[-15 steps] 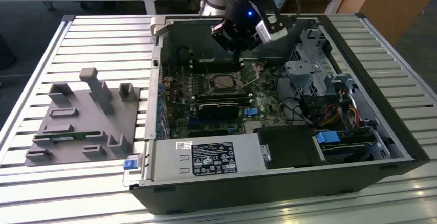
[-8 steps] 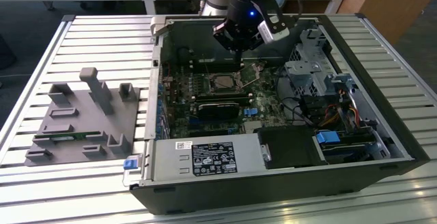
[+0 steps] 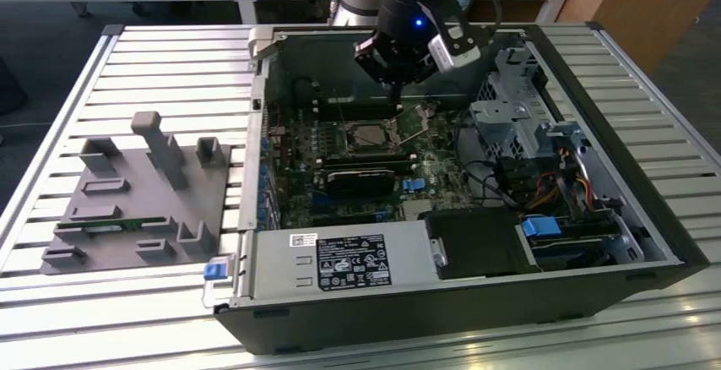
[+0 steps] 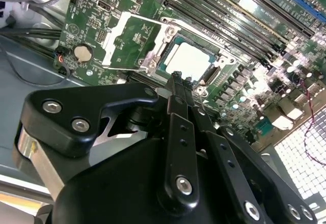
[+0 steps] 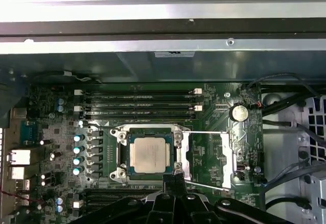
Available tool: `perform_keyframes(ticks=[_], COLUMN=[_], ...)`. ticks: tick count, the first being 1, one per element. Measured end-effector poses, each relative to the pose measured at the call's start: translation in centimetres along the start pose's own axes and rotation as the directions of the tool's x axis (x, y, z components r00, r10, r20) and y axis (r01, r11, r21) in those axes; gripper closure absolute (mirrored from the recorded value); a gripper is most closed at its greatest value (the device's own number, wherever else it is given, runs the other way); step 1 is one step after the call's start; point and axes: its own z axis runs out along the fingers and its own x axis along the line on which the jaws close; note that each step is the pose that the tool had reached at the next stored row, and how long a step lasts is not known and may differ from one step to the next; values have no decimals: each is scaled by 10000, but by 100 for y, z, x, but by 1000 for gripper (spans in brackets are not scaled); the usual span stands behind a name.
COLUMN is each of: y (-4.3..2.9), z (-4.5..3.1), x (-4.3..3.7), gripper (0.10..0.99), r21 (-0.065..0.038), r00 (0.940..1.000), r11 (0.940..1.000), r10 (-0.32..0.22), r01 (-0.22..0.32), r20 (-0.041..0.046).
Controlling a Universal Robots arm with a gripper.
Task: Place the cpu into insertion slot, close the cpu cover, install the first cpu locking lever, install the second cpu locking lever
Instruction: 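Close the cpu cover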
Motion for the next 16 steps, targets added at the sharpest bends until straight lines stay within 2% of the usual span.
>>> perform_keyframes(ticks=[4, 8, 12, 16], y=[0, -1, -3, -4], z=[10, 23, 36, 50], x=[-1, -1, -1, -2], gripper=[980, 980, 980, 980], r21=[-15, -36, -61, -89], r00=[9979, 9905, 9778, 9602], r11=[9979, 9906, 9779, 9605], r10=[642, 1371, 2089, 2783], r01=[-641, -1371, -2088, -2782], r20=[56, 119, 180, 238])
